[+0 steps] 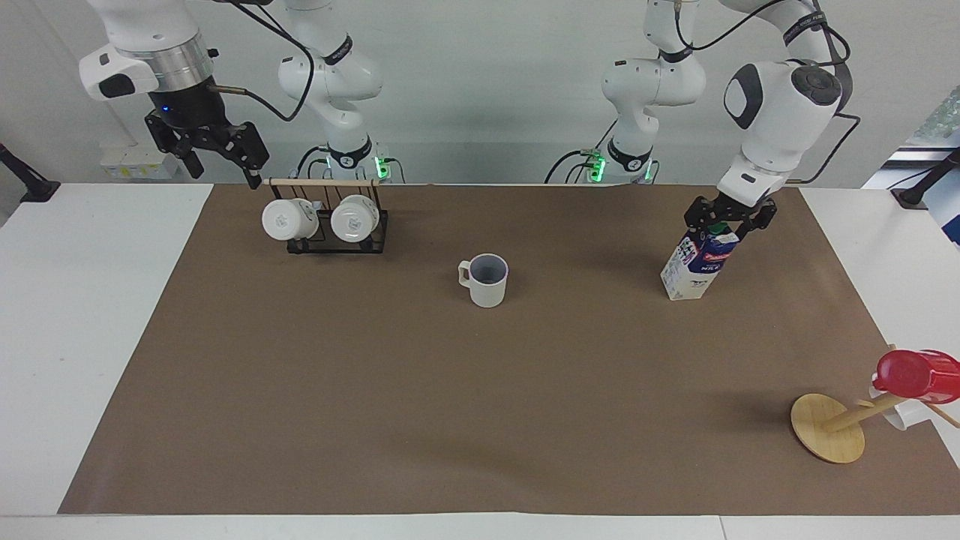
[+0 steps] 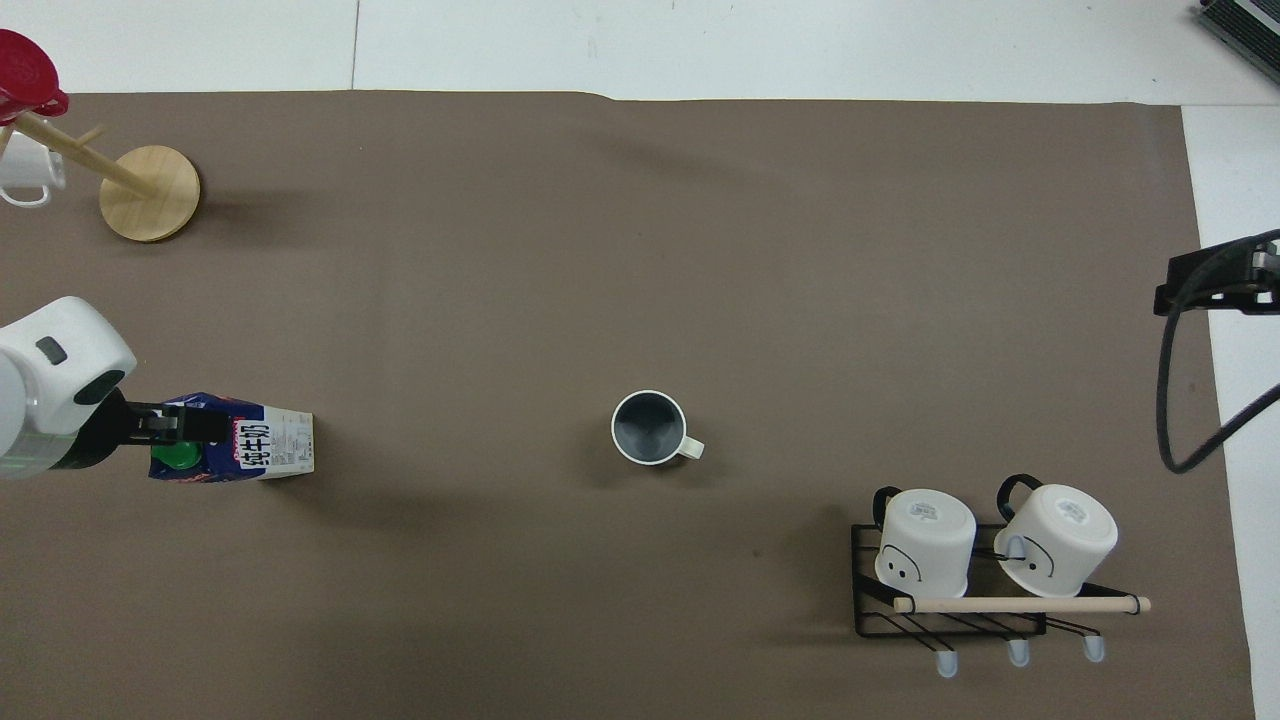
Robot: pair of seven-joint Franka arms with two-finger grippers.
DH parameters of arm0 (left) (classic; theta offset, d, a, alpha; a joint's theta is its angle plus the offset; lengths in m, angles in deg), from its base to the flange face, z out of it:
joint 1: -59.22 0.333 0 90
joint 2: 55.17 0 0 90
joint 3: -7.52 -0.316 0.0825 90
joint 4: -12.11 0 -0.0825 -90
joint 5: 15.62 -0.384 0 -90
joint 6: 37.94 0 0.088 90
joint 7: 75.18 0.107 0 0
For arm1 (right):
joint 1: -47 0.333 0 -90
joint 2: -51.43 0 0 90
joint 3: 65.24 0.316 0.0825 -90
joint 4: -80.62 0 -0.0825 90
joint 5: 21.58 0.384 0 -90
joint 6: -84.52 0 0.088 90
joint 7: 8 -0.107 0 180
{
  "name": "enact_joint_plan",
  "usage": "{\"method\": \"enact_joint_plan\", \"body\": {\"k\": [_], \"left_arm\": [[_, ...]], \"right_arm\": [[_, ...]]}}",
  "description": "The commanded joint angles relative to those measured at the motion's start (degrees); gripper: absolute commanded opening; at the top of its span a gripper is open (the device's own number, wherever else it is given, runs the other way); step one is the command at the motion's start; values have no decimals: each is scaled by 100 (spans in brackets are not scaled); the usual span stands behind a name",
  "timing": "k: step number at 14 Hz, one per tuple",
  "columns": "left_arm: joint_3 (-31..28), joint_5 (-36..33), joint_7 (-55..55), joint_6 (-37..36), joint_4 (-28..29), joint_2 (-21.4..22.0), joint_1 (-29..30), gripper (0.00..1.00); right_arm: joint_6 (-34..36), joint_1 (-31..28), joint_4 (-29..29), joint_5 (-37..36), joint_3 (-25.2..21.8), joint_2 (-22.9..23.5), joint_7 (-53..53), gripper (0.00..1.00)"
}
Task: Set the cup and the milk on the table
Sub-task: 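Carry the milk carton with the left gripper beside the white mug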
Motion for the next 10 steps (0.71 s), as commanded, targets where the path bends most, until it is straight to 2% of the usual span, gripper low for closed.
{"method": "enact_joint_plan", "body": {"k": [1, 3, 5, 7, 10], "left_arm": [[35, -98, 87, 73, 144, 168, 57, 71], [35, -98, 87, 20, 91, 133, 57, 59], [44, -98, 61, -137, -67, 80, 49, 53], [44, -90, -36, -200, -251, 63, -21, 51], [79, -28, -456, -664, -839, -217, -187, 50]], "right_arm": [[60, -58, 32, 34, 48, -53, 103, 100], [60, -58, 32, 34, 48, -53, 103, 100], [60, -58, 32, 34, 48, -53, 103, 100], [60, -58, 32, 34, 48, -53, 103, 100], [60, -58, 32, 34, 48, -53, 103, 100]]}}
